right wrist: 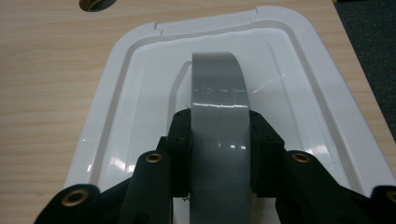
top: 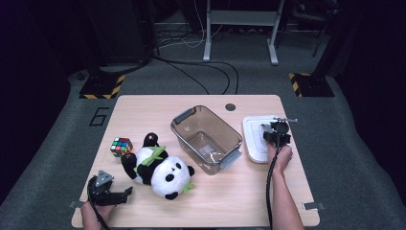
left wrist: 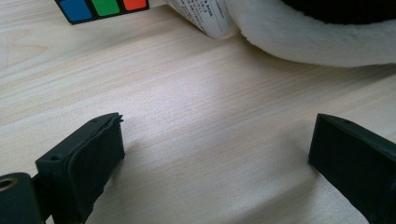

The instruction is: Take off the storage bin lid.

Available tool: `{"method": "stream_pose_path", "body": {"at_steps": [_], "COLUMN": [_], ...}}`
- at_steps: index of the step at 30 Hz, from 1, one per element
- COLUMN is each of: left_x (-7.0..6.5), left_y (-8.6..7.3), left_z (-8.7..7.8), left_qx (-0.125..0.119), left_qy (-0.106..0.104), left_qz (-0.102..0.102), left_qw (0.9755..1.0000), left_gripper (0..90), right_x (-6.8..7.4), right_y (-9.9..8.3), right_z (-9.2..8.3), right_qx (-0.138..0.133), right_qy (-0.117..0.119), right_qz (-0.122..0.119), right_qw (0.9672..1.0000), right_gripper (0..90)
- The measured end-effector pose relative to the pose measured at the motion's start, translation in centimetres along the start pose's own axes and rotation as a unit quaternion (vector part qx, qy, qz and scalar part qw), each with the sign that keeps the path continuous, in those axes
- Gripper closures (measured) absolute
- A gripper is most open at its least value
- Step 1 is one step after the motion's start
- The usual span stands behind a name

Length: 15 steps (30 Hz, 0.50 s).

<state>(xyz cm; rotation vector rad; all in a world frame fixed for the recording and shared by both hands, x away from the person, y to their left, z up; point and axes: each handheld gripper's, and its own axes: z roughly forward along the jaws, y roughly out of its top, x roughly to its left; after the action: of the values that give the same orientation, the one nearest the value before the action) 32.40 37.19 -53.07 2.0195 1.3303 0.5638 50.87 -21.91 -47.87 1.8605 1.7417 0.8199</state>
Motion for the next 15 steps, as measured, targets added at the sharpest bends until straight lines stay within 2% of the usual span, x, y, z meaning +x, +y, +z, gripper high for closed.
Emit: {"method": "stream_pose_path", "body": {"at_steps": [8, 15], "left_x": [0.0, 0.0], "left_y": [0.0, 0.0], "left_z": [0.0, 0.0], "left_qx": [-0.001, 0.000], "left_qy": [0.000, 0.000], "left_qz": [-0.001, 0.000], "left_qw": [1.0000, 1.0000], "left_gripper": [3.1, 3.1], "right_x": [-0.2, -0.4], "right_y": [-0.8, -1.2], "right_z": [0.8, 1.2], "right_qx": [0.016, 0.024], "right_qy": [0.001, 0.001], "right_qz": [0.007, 0.000], "right_qw": [0.9998, 0.9997], "right_gripper": [66.3, 65.8]}}
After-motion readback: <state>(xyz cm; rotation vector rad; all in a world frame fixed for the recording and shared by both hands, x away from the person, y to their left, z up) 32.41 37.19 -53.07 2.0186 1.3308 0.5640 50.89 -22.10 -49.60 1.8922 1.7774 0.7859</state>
